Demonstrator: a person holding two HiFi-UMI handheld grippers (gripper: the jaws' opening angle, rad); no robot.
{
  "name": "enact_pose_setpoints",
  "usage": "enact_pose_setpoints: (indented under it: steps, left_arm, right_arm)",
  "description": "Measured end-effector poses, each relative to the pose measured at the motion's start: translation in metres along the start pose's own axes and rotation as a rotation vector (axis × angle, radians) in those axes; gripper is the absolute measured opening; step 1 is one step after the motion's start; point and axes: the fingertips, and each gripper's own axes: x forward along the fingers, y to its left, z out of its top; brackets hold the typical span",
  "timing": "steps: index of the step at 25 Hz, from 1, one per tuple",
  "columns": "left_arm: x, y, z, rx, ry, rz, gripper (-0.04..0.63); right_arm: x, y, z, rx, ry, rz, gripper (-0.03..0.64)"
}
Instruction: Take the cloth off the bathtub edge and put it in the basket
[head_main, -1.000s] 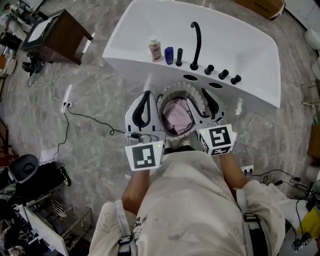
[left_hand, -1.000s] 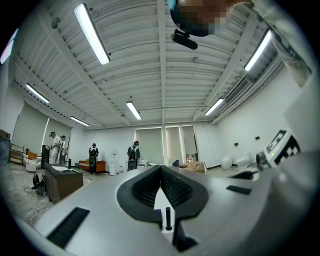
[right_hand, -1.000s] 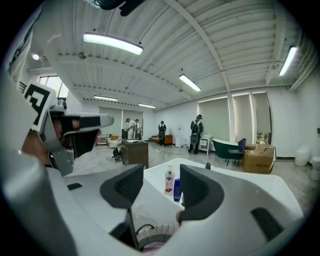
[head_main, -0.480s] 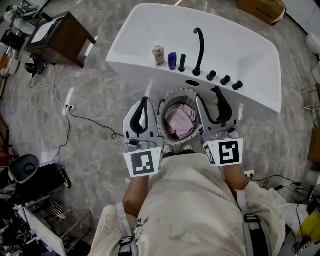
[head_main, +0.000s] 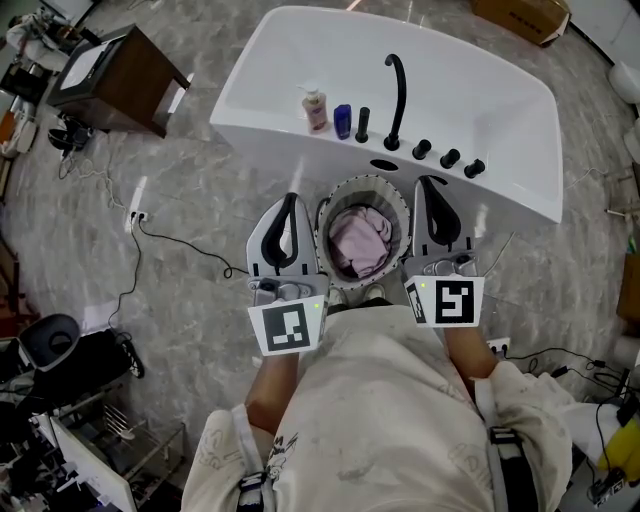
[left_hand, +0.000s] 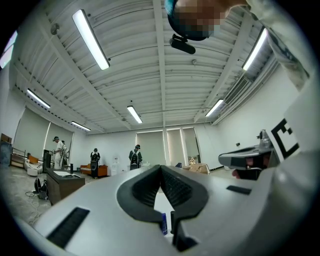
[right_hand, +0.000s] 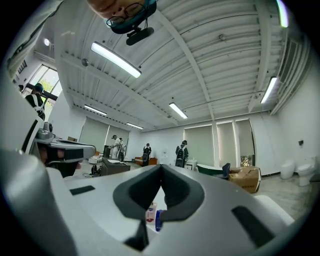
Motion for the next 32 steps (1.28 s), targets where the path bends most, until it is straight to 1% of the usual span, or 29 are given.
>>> enact_pose_setpoints:
  steps: [4, 9, 12, 19, 32]
  left_arm:
    - [0.001, -0.004, 0.001, 0.001, 0.004, -0.01, 0.003]
    - [0.003, -0.007, 0.004, 0.006, 0.002, -0.011, 0.003]
    - [0.003, -0.008, 0.003, 0.009, 0.008, -0.008, 0.003]
    - [0.002, -0.009, 0.003, 0.011, 0.014, 0.002, 0.003]
    - [0.004, -0.018, 0.002, 0.01, 0.011, -0.004, 0.003]
  right_arm:
    - [0.0, -0.003, -0.001, 0.007, 0.011, 0.005, -0.011]
    - [-0.002, -0.01, 0.004, 0.023, -0.019, -0.01, -0.011]
    - [-0.002, -0.014, 0.002, 0.034, -0.02, -0.016, -0.011]
    - [-0.001, -0.014, -0.001, 0.038, -0.012, -0.004, -0.011]
    - [-0.005, -0.02, -0.007, 0.029, -0.001, -0.005, -0.011]
